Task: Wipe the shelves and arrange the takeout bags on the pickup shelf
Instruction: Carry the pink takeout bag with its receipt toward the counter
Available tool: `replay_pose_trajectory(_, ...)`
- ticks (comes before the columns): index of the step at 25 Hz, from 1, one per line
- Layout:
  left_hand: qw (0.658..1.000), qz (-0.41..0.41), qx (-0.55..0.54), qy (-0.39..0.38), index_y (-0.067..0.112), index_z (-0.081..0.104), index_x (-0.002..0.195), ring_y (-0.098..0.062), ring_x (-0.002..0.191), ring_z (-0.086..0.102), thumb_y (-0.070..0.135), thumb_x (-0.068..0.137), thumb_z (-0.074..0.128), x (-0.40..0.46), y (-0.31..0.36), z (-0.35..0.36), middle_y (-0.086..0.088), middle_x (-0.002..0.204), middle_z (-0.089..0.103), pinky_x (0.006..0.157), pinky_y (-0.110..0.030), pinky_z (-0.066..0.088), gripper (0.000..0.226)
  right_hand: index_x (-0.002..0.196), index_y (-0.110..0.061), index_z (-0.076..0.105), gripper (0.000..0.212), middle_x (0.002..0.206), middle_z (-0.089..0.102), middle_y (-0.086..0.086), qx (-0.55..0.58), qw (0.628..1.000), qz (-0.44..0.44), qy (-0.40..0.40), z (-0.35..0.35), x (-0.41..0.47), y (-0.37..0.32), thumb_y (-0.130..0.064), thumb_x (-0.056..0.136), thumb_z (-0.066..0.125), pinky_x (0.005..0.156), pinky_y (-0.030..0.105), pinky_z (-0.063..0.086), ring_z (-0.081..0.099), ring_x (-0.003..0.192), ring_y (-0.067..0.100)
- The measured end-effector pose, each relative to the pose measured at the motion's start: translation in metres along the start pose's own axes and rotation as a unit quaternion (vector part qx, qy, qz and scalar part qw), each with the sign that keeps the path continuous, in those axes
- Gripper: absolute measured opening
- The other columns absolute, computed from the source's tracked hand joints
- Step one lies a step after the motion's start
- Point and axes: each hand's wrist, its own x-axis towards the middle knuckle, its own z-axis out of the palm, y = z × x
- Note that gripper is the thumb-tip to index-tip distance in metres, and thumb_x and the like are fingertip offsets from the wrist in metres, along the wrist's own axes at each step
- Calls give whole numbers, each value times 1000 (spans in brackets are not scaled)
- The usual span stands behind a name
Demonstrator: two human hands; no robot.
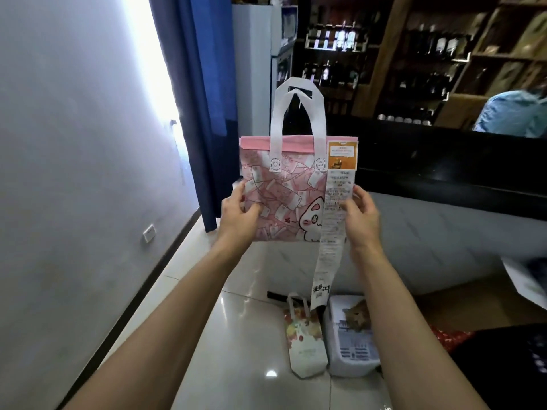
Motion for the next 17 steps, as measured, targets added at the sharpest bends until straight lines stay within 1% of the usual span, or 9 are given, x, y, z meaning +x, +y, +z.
replay_pose_trajectory(2, 1000, 20, 5, -20, 45, 45, 142, -24, 115, 62, 32, 98, 56, 35, 8, 9, -6, 134, 54, 84, -45, 61, 47, 121, -40, 61, 28, 110, 72, -9, 11, 1000, -12, 12, 6, 28, -8, -23, 98, 62, 74, 28, 60, 73, 94, 7)
replay_pose_trajectory(4, 999, 34, -5, -24, 43, 49, 140, -22, 112, 65, 29, 97, 57, 69, 18, 18, -6, 131, 57, 83, -42, 61, 45, 123, -38, 62, 30, 111, 72, -9, 21, 999, -25, 24, 13, 58, -16, -23, 96, 63, 73, 26, 61, 73, 93, 5)
replay_pose_trajectory(6, 998, 52, -22, -17, 39, 53, 136, -13, 103, 69, 26, 97, 57, 100, 28, 30, -2, 126, 61, 79, -33, 61, 42, 128, -34, 63, 34, 111, 73, -10, 25, 998, -41, 34, 18, 90, -24, -21, 96, 63, 77, 29, 62, 73, 94, 5)
replay_pose_trajectory(8, 997, 66, -42, -12, 33, 53, 137, -5, 97, 69, 21, 97, 56, 128, 37, 44, 2, 123, 62, 72, -23, 60, 42, 129, -32, 63, 36, 111, 73, -9, 34, 998, -46, 41, 21, 124, -29, -18, 96, 62, 80, 32, 62, 73, 96, 7)
replay_pose_trajectory(11, 996, 77, -39, -15, 30, 49, 141, -7, 101, 66, 20, 98, 56, 173, 54, 66, 4, 125, 60, 68, -17, 57, 45, 130, -31, 63, 37, 110, 74, -10, 43, 997, -56, 44, 24, 175, -39, -17, 96, 62, 76, 27, 62, 74, 93, 3)
replay_pose_trajectory(13, 996, 87, -27, -17, 30, 48, 142, -9, 107, 64, 19, 97, 57, 201, 59, 75, 5, 127, 59, 72, -20, 59, 47, 130, -29, 63, 37, 109, 74, -9, 50, 996, -59, 52, 29, 206, -43, -15, 96, 61, 74, 24, 62, 74, 92, 3)
replay_pose_trajectory(15, 996, 86, -25, -23, 31, 48, 141, -12, 113, 62, 19, 95, 57, 227, 59, 83, 6, 130, 59, 81, -31, 61, 49, 131, -27, 63, 37, 109, 74, -8, 49, 996, -61, 51, 34, 233, -43, -13, 96, 61, 76, 25, 61, 74, 94, 6)
replay_pose_trajectory(17, 996, 76, -20, -29, 31, 48, 141, -13, 115, 63, 19, 93, 57, 250, 55, 90, 6, 130, 59, 85, -36, 61, 50, 130, -26, 63, 37, 108, 74, -8, 42, 996, -60, 55, 39, 254, -40, -13, 96, 61, 77, 25, 61, 74, 94, 6)
